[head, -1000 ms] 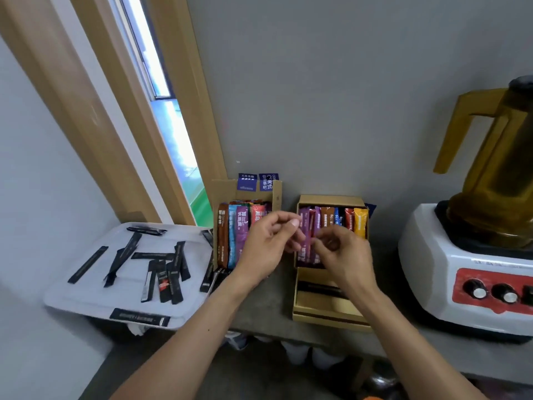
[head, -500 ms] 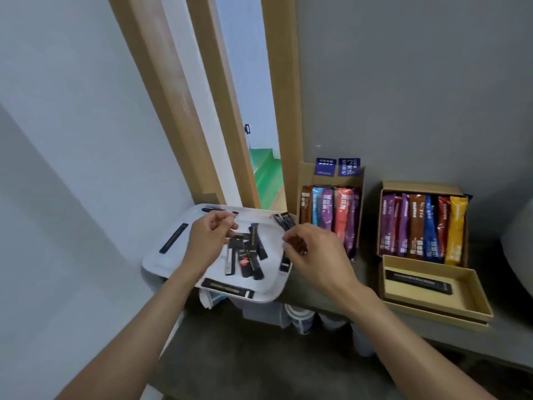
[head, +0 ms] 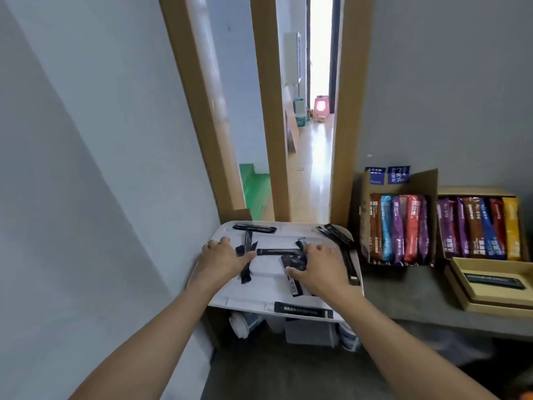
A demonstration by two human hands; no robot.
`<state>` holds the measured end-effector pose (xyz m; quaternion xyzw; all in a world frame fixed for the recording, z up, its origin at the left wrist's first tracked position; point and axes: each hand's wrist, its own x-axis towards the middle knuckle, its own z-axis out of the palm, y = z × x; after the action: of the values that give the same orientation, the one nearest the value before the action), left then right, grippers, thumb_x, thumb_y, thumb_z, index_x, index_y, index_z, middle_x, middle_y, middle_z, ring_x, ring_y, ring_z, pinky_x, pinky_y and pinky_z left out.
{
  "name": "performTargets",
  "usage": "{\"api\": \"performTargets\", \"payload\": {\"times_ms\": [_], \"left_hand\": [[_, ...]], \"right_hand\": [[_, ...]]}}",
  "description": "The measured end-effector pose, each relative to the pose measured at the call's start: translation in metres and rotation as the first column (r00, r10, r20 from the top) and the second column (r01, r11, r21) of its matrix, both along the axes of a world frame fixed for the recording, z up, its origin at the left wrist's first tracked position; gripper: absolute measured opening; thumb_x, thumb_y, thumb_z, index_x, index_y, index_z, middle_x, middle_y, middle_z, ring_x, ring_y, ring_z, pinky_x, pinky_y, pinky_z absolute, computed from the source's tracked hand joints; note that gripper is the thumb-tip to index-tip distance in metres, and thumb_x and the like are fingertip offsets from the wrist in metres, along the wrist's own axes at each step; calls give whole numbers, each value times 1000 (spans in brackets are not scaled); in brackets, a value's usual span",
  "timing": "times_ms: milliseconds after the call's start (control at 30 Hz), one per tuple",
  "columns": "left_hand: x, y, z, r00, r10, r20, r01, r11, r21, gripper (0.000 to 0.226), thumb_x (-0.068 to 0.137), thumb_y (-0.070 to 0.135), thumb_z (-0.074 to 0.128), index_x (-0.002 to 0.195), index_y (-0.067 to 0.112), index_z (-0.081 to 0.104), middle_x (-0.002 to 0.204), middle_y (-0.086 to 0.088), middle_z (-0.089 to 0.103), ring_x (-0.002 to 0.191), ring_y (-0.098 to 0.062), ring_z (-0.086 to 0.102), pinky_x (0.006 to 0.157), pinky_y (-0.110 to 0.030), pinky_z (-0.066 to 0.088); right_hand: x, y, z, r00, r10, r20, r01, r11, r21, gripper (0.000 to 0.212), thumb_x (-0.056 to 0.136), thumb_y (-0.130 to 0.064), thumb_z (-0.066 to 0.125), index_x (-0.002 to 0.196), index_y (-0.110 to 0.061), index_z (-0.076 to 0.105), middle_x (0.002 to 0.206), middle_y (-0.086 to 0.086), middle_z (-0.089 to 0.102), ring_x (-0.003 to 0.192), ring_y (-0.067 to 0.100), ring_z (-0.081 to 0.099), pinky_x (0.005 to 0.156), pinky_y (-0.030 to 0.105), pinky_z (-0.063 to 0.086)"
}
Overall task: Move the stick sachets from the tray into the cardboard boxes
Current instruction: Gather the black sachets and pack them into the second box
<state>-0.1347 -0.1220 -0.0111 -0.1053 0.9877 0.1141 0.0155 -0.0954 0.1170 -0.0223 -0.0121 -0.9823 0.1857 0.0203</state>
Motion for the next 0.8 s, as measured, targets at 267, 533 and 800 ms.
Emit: {"api": "performTargets", "payload": {"times_ms": [267, 533, 800], "left_hand": [[-18, -2, -5, 998, -50, -38, 55, 989, 141, 74, 78, 60, 75, 140, 22, 59, 138, -9, 64, 129, -31, 56, 104, -40, 51], [-17, -7, -11, 996, -76, -51, 81, 992, 101, 62, 82, 47, 75, 133, 15, 57, 131, -15, 58, 125, -35, 52, 97, -41, 50], [-28, 3, -19, 984, -169, -53, 176, 963, 203, 62, 85, 22, 77, 140, 10, 50, 129, -13, 62, 118, -33, 63, 90, -38, 51]], "right_hand": [[-37, -31, 23, 985, 66, -161, -69, 997, -17, 40, 103, -43, 56, 137, -23, 63, 145, 2, 58, 137, 27, 46, 109, 40, 41], [-102, -67, 9, 966, 256, 28, -252, 962, -103, 43, 104, -19, 50, 146, -26, 58, 153, 3, 53, 142, 29, 47, 108, 44, 43], [-106, -72, 3, 978, 136, -156, -150, 985, -80, 51, 85, 16, 51, 126, -11, 63, 120, 14, 64, 107, 36, 63, 88, 43, 51]]}}
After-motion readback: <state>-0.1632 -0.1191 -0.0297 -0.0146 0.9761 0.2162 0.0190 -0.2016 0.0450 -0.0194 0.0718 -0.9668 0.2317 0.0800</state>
